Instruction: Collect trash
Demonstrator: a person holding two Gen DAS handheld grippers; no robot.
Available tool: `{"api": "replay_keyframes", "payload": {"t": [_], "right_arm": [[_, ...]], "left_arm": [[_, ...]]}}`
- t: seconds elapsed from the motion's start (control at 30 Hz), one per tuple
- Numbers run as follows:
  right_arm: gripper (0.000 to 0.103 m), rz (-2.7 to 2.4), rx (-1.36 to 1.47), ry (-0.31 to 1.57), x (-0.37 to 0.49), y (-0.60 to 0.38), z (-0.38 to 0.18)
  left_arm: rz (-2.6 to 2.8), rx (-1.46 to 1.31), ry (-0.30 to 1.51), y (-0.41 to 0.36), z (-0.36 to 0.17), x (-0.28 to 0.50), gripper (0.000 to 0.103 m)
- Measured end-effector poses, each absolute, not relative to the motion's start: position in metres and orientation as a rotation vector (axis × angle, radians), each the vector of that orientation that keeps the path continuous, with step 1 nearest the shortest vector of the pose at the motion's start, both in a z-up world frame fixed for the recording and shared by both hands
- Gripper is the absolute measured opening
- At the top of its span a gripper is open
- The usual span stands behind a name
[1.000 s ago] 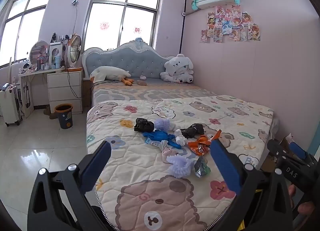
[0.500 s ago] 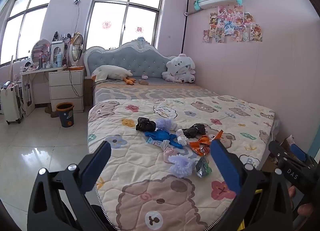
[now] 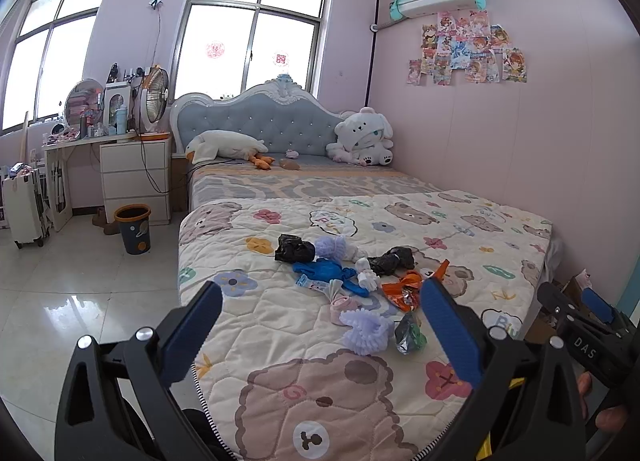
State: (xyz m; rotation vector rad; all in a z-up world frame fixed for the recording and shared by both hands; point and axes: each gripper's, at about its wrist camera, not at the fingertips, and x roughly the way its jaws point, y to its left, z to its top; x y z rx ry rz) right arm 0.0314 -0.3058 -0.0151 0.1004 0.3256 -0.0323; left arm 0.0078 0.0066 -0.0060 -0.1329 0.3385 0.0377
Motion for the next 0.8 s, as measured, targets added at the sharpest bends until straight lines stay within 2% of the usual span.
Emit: {"api": "replay_keyframes", "payload": {"t": [0.8], "right_arm": [[0.096,-0.031,0.103,0.332,0.0326,-0.3024,-0.0185]], "left_arm": [[0.037,-0.13,0.341,0.0061,-0.0057,0.0084,0.096]]}}
